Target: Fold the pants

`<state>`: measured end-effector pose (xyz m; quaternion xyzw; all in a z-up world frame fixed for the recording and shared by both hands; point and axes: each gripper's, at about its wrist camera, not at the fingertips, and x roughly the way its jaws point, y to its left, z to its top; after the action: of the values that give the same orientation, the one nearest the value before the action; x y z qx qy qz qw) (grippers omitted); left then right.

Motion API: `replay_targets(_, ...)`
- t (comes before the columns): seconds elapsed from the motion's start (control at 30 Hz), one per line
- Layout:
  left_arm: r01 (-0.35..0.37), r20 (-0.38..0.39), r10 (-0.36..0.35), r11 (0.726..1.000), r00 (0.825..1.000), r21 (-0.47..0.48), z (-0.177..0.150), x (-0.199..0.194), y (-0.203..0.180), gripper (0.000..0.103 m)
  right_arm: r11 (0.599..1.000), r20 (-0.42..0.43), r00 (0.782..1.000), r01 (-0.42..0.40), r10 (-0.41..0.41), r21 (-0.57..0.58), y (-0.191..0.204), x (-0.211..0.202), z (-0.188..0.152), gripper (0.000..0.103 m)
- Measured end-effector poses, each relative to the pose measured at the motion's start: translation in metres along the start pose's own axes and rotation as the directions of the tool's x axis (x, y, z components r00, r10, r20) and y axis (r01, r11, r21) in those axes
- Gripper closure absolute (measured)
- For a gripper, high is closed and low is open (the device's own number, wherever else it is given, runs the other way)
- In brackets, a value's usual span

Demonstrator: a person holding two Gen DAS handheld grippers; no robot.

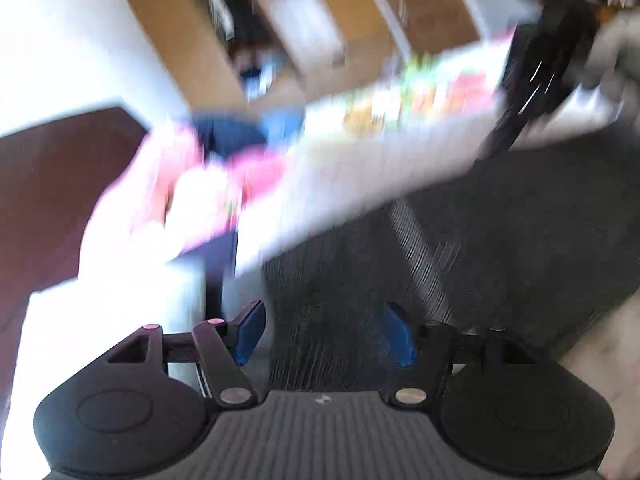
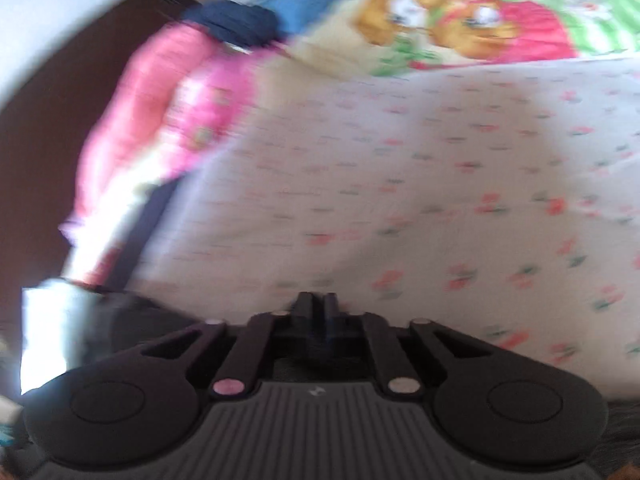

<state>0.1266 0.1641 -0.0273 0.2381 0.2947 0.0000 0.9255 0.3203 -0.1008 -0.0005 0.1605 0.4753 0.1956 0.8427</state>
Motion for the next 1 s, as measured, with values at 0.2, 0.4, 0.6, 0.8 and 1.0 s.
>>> replay_targets(0.2,-0.041,-0.022,0.041,0.999,0.999,0.0,-0.034,-0.016,0.013,0.026,0.968,0.141,0.964,0.239,-0.227,-0.076,0.022,-0.027,0.002,0.099)
replay_targets(0.4,-0.02,0.077,0.019,1.0,0.997,0.007,-0.023,-0.042,0.021,0.027,0.955,0.007,0.996,-0.087,0.093,-0.285,0.118,0.004,-0.032,0.097)
replay_targets(0.6,-0.023,0.116,0.025,1.0,0.993,-0.018,-0.002,-0.025,0.026,0.027,0.966,-0.043,0.996,-0.087,0.078,-0.245,0.13,0.052,-0.082,0.098)
replay_targets(0.8,0.069,0.185,-0.069,0.998,0.98,0.005,0.02,-0.003,0.004,0.027,0.964,0.109,0.99,-0.054,0.085,-0.259,0.112,-0.006,-0.08,0.098)
replay_targets(1.0,0.088,0.087,-0.089,0.996,0.992,0.022,0.01,0.043,0.006,0.015,0.994,0.022,0.999,-0.042,0.045,-0.1,0.058,0.018,-0.052,0.103)
